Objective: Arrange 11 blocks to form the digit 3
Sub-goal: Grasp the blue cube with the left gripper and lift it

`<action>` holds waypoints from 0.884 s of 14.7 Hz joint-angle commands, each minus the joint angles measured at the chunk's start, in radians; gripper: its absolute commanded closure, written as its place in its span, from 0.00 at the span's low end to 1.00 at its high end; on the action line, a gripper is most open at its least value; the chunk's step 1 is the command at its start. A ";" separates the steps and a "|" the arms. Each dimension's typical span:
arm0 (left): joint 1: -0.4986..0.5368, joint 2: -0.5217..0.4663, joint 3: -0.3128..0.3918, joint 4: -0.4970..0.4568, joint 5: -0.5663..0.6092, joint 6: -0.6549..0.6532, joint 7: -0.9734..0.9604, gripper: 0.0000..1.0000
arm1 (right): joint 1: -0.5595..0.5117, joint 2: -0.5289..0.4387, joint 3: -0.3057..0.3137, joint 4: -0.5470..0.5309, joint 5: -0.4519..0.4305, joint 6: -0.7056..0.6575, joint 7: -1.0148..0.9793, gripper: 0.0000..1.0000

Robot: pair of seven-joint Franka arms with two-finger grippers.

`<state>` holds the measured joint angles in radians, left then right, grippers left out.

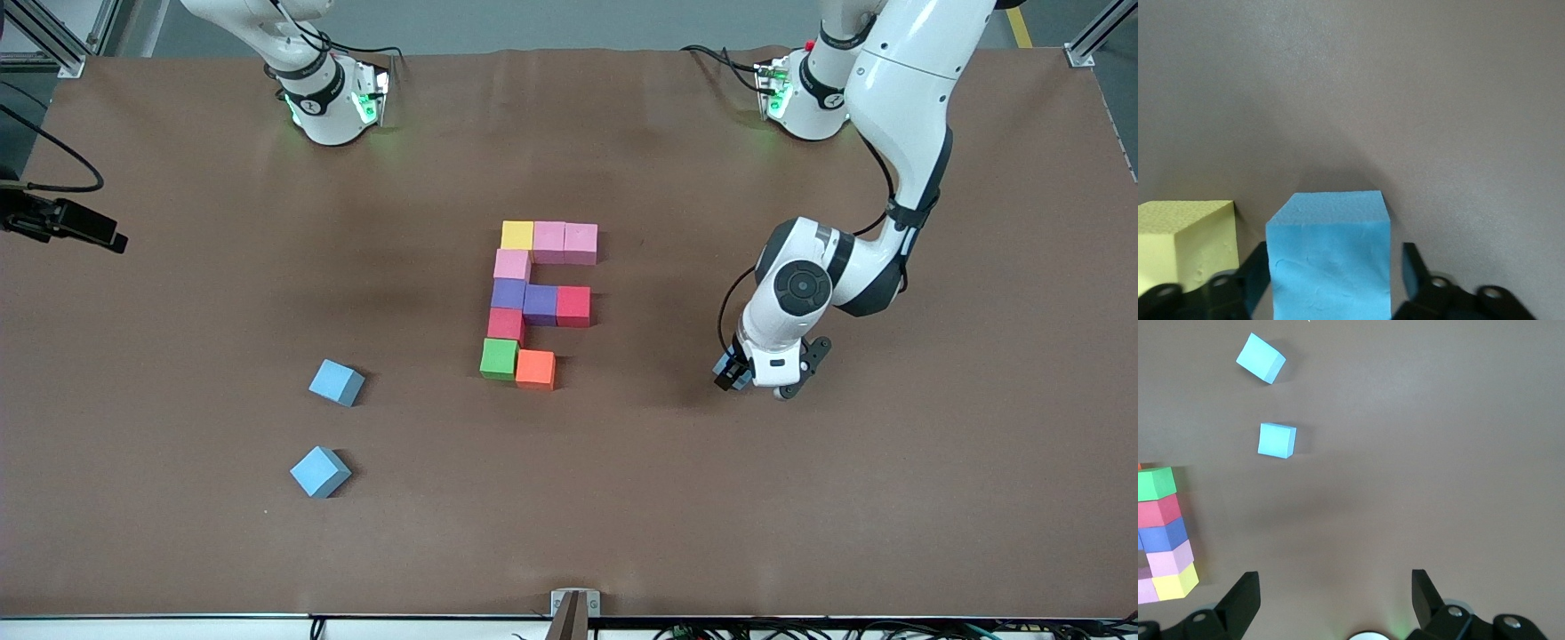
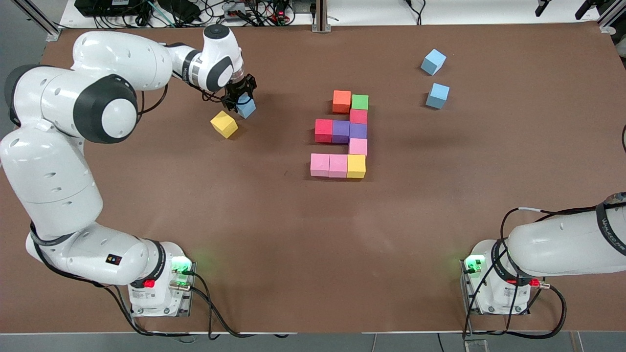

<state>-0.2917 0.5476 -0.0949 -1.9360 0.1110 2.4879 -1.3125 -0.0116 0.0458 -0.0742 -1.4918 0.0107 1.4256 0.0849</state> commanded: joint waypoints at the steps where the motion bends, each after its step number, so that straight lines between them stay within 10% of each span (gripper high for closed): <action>1: 0.002 0.000 0.001 0.000 -0.013 0.017 -0.001 0.68 | -0.034 -0.064 0.027 -0.041 0.018 -0.013 -0.010 0.00; 13: -0.144 0.245 0.003 0.420 -0.027 0.006 -0.769 0.70 | -0.010 -0.136 0.030 -0.038 0.018 -0.071 -0.010 0.00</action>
<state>-0.4164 0.7337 -0.0982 -1.6027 0.0985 2.4958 -1.9988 -0.0171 -0.0546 -0.0511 -1.4921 0.0190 1.3597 0.0833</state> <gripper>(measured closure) 0.463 0.000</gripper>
